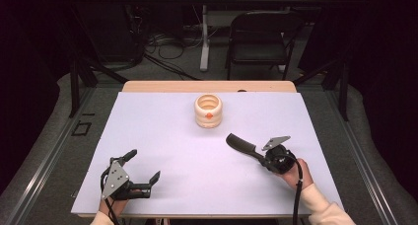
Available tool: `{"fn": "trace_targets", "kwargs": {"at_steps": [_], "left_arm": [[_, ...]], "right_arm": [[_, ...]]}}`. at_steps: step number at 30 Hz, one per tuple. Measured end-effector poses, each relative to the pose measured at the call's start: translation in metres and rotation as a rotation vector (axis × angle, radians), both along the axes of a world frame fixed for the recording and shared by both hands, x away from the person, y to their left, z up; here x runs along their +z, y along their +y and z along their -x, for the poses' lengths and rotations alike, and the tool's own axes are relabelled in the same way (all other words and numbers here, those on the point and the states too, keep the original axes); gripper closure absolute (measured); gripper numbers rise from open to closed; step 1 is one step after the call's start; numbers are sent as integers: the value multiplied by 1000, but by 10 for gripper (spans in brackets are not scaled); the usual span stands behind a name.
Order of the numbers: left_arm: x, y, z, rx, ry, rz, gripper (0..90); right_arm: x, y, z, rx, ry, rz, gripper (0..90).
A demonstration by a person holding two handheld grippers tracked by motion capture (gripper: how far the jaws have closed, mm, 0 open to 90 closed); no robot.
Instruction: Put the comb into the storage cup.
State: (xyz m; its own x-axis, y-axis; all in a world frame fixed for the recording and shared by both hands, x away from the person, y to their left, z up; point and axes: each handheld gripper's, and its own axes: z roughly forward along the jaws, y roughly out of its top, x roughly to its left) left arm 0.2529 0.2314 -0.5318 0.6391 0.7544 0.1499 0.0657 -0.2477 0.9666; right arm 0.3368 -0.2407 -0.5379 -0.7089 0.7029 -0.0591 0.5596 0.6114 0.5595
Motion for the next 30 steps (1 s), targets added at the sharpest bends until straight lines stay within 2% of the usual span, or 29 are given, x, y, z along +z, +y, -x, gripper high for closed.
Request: {"fn": "trace_targets", "kwargs": {"at_steps": [5,7,17,18,22,30], "left_arm": [[0,0,0,0,0,-1,1],[0,0,0,0,0,0,1],[0,0,0,0,-2,-1,1],[0,0,0,0,-1,-1,1],[0,0,0,0,-1,-1,1],[0,0,0,1,-3,0,1]], "right_arm": [[0,1,1,1,1,-2,899],[1,0,1,12,-2,-7,870],[17,4,9,77,10,-2,643],[18,4,9,76,7,6,594],[20,4,9,67,14,16,500],[26,7,5,56,6,54,344]]}}
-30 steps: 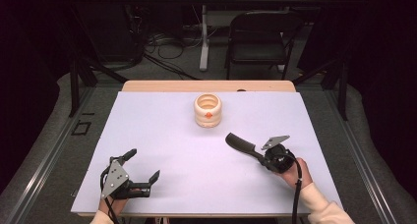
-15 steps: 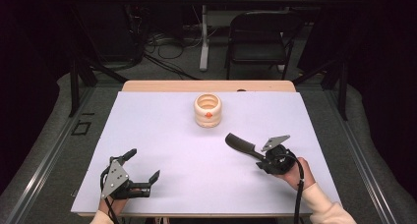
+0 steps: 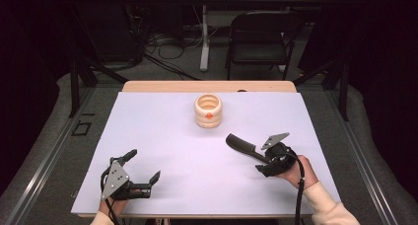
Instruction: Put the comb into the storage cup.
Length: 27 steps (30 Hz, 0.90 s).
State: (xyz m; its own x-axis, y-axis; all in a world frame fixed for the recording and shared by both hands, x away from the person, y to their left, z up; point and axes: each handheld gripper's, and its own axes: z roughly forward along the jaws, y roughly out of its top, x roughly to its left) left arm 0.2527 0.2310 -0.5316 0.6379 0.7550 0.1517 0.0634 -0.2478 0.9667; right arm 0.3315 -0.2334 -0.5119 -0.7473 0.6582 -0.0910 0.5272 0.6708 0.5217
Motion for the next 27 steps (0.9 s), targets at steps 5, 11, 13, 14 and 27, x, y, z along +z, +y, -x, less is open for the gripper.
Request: {"fn": "trace_targets", "kwargs": {"at_steps": [5,11,13,14,27], "left_arm": [[0,0,0,1,1,-1,1],[0,0,0,4,1,-1,1],[0,0,0,4,2,-1,1],[0,0,0,4,1,-1,1],[0,1,0,5,0,-2,1]], "right_arm": [[2,4,-5,2,3,18,256],[2,8,-10,7,23,53,152],[3,9,-10,3,26,51,139],[3,10,-11,1,29,57,132],[1,15,-20,9,69,96,0]]}}
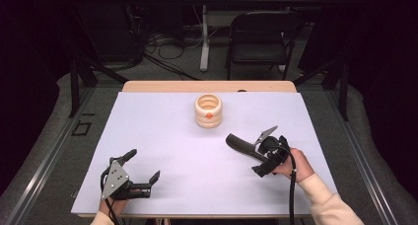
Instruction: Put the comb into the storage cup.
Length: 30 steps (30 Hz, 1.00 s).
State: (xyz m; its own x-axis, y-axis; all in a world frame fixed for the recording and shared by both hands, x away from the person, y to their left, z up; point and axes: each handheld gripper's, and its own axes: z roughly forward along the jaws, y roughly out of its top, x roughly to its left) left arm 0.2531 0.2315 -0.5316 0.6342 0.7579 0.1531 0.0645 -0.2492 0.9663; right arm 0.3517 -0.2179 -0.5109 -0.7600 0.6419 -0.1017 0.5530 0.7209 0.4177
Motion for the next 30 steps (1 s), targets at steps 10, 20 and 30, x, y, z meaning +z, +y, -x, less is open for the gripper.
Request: {"fn": "trace_targets", "kwargs": {"at_steps": [10,20,30], "left_arm": [[0,0,0,-1,0,0,1],[0,0,0,-1,0,1,1],[0,0,-1,-4,2,2,1]], "right_arm": [[1,5,-6,1,24,33,0],[3,11,-12,4,33,75,19],[7,17,-18,21,42,119,441]]}}
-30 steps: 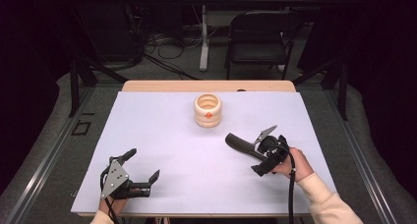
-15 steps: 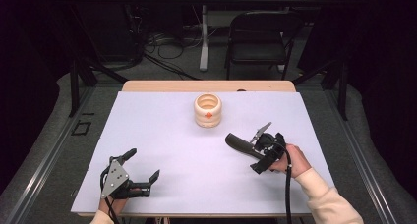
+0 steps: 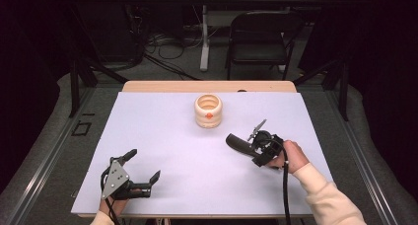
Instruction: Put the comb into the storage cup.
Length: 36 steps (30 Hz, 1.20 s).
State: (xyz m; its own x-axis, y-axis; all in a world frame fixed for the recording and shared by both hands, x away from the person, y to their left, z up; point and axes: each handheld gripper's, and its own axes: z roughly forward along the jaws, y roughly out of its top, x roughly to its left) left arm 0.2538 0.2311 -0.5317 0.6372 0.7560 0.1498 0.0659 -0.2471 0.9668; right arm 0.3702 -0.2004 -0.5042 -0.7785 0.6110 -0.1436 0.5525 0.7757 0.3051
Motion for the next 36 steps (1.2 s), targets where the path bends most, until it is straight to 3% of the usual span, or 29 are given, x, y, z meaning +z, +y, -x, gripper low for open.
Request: {"fn": "trace_targets", "kwargs": {"at_steps": [7,17,29,36], "left_arm": [[0,0,0,0,0,1,1],[0,0,0,-2,1,0,1],[0,0,0,0,1,1,1],[0,0,0,1,0,0,1]], "right_arm": [[-6,8,-7,28,32,66,598],[-14,13,-16,46,60,122,653],[-21,15,-23,38,92,141,716],[-20,11,-20,25,82,100,723]]}}
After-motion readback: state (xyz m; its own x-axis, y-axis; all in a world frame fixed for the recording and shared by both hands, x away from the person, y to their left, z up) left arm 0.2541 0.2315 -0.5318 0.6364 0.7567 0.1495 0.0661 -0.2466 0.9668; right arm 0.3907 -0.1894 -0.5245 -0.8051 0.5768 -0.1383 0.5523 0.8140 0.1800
